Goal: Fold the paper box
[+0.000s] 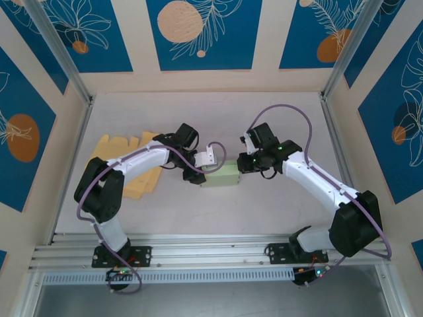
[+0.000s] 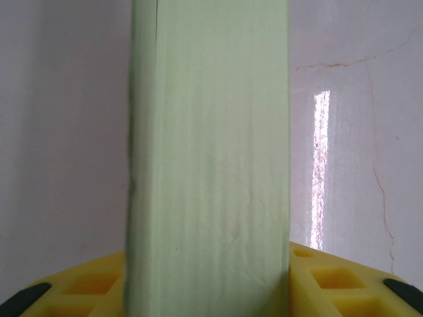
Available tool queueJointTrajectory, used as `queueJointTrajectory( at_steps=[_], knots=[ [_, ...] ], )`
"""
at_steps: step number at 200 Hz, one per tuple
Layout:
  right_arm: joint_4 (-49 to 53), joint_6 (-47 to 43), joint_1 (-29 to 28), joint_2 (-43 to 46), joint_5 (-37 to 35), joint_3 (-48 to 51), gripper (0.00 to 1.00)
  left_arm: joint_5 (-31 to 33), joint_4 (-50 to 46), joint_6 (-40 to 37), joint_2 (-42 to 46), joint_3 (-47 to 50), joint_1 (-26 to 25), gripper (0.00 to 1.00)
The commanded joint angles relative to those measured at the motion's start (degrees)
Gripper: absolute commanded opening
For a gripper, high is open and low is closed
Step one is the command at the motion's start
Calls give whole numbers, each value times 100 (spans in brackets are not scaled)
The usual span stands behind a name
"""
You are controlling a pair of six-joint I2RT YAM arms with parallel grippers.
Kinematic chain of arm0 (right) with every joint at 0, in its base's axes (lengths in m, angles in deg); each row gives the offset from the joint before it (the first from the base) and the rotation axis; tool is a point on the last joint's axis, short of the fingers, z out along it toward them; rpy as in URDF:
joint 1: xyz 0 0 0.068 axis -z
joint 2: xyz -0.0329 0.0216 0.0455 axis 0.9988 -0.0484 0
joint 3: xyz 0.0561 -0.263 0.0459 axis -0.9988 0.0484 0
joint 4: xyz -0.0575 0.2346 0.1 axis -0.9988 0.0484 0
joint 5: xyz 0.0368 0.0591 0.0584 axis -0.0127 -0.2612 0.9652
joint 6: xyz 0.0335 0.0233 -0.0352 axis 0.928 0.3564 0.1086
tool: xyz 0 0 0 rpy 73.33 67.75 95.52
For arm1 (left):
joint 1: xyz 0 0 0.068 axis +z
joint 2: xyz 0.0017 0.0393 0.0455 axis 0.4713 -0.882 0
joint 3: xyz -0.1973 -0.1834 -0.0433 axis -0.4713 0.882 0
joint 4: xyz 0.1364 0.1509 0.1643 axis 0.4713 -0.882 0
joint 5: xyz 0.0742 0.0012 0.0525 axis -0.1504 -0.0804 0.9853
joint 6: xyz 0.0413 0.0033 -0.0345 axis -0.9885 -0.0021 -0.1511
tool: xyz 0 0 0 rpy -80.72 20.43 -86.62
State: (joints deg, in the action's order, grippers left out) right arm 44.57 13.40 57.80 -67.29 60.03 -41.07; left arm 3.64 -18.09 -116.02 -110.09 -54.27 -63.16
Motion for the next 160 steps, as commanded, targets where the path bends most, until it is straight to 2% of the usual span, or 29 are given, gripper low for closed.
queueJointTrajectory(
  at_steps=[1,100,140,160],
  knots=[
    [-42,260,-80,-83,18,-112,15,159,-38,1,-136,4,43,46],
    [151,262,-108,-260,-517,-163,11,204,-11,-11,-169,35,42,48],
    [55,278,-125,-285,-390,-138,10,225,34,79,-51,22,47,69],
    [96,262,-124,-288,-415,-180,10,254,162,128,158,113,47,89]
  ],
)
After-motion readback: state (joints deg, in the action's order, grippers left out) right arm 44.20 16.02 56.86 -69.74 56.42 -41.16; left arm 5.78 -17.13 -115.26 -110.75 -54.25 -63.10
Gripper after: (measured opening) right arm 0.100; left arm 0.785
